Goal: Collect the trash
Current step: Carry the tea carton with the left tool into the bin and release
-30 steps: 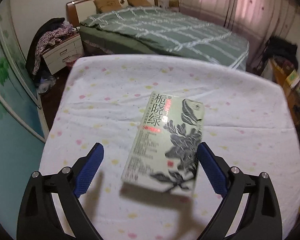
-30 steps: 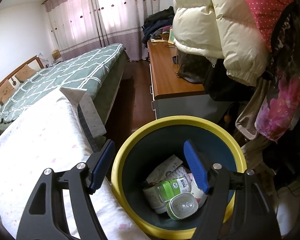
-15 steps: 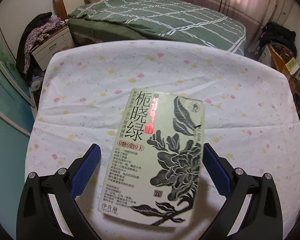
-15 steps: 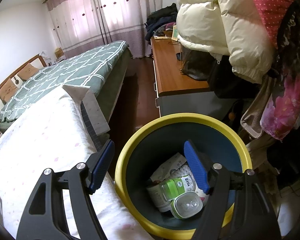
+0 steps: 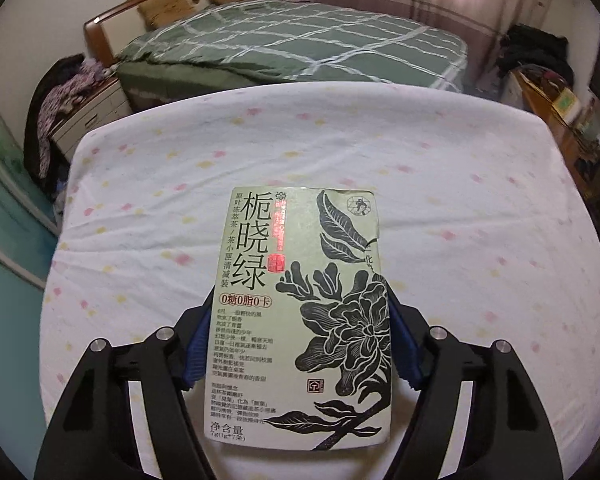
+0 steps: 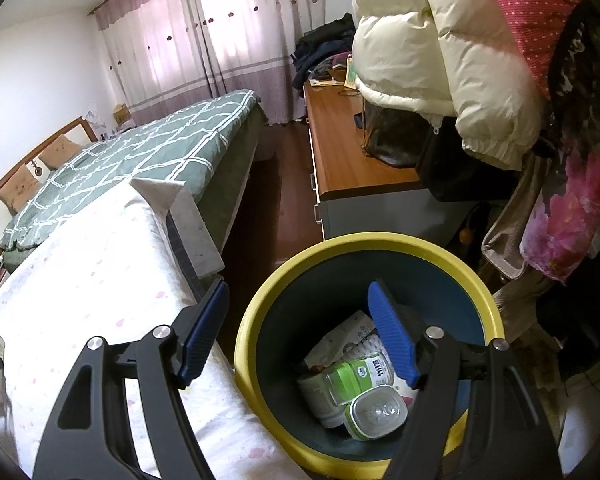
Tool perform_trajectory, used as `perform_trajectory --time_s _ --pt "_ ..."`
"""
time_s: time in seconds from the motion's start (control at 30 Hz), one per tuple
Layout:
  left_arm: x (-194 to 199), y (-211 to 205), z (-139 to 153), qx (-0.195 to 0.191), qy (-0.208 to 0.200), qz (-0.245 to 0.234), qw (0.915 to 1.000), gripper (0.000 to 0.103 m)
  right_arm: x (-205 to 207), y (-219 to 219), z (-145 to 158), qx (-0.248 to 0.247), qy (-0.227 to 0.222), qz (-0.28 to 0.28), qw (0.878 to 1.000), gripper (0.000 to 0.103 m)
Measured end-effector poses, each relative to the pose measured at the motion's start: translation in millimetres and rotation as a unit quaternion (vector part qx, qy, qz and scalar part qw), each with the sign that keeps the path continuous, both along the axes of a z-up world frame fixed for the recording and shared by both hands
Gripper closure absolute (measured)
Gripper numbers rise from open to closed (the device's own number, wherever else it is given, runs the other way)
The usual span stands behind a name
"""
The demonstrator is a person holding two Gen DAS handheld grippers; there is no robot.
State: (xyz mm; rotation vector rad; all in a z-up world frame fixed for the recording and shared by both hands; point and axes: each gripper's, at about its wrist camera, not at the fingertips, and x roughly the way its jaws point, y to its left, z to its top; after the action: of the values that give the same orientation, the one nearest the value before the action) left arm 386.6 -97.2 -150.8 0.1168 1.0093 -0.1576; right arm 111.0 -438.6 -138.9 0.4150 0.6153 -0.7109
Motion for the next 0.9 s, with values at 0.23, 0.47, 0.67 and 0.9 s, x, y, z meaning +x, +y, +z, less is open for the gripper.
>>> perform_trajectory --time_s 0.23,0.47,0.67,0.9 --pt "-49 -66 13 -0.006 -0.027 -0.074 0.9969 0.032 -18 3 3 -0.003 0.004 0.027 1.000 0.035" --pt "-94 -139 28 -0.020 -0.043 -0.145 0.9883 0.032 -59 -4 15 -0.015 -0.007 0.033 0.999 0.035" --pt "-135 -217 34 -0.033 -0.042 -0.210 0.9762 0.032 -98 -25 21 -0.015 -0.015 0.018 1.000 0.034" --pt "-172 -302 24 -0.035 -0.020 -0.270 0.9619 0.032 -132 -52 16 -0.008 -0.013 -0.002 1.000 0.034"
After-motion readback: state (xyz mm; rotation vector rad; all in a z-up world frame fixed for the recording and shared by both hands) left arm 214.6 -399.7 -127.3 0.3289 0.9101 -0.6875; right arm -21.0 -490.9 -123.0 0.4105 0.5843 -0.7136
